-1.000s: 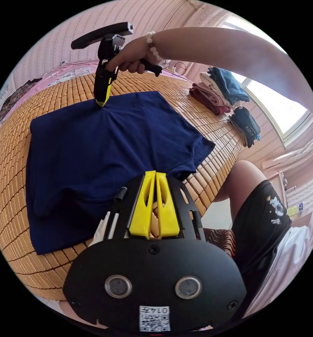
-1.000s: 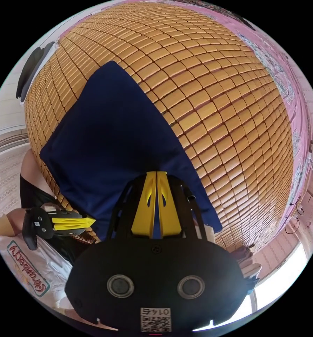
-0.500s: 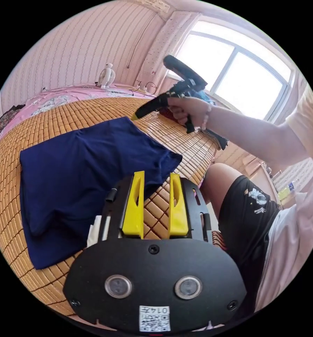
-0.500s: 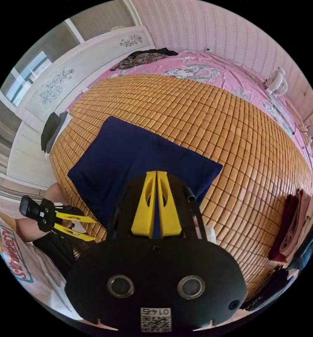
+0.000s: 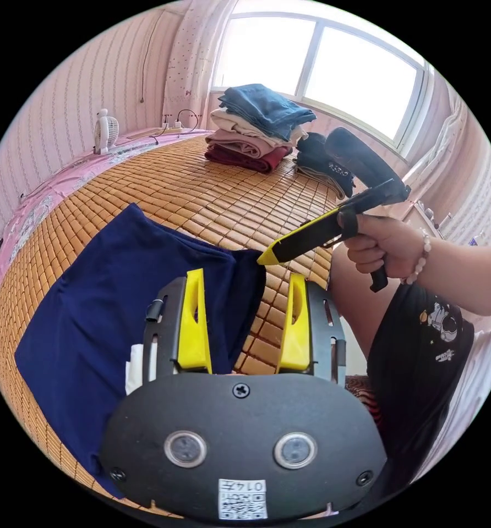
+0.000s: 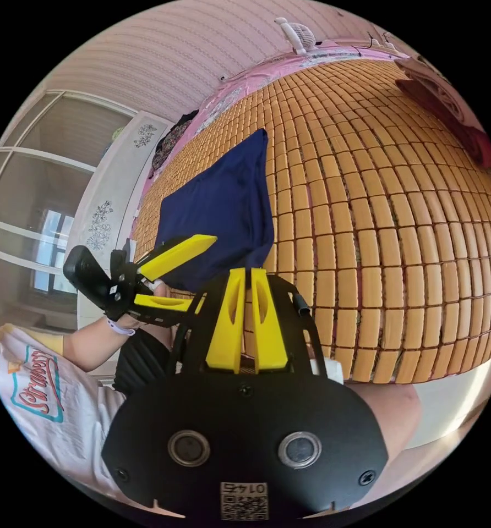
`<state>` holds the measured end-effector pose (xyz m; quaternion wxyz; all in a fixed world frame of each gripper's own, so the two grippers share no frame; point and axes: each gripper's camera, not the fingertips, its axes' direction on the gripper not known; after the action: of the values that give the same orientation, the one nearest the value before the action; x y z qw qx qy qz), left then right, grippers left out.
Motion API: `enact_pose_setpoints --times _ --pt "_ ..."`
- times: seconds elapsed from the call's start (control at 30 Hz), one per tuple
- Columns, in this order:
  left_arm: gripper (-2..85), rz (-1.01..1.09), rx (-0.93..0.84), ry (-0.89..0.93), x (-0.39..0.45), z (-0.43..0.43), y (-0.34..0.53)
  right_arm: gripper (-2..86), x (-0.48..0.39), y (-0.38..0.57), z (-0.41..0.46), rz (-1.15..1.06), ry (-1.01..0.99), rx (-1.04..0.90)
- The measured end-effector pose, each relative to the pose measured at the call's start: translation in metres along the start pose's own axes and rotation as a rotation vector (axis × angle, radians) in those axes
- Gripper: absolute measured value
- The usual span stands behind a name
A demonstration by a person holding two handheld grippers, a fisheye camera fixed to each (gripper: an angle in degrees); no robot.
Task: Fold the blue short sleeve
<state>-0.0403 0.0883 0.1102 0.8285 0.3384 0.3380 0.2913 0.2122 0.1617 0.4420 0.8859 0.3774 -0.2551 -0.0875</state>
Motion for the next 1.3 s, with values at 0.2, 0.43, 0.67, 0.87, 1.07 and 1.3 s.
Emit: enact_pose_setpoints --times 0.2,0.43,0.67,0.87,1.07,1.3 --pt "4.7 0.004 -0.095 -0.102 0.013 0.027 -0.011 1.3 0.012 0.011 -0.035 -0.049 -0.207 0.063" --pt "0.5 0.095 -0.141 0.007 0.054 -0.001 0.04 6.9 0.056 0.037 -0.053 0.069 -0.171 0.114" --pt "0.3 0.12 -0.123 0.011 0.075 -0.043 0.08 10.4 0.084 0.03 -0.058 0.224 -0.097 0.262" --pt "0.1 0.125 -0.091 0.011 0.074 -0.061 0.092 0.7 0.085 0.031 -0.068 0.216 -0.115 0.266" --pt "-0.1 0.115 0.04 0.064 0.073 -0.096 0.091 -0.3 0.081 0.056 -0.113 0.182 -0.109 0.31" --pt "-0.2 -0.042 0.261 0.102 0.048 -0.147 0.095 -0.3 0.032 0.066 -0.179 0.061 -0.033 0.425"
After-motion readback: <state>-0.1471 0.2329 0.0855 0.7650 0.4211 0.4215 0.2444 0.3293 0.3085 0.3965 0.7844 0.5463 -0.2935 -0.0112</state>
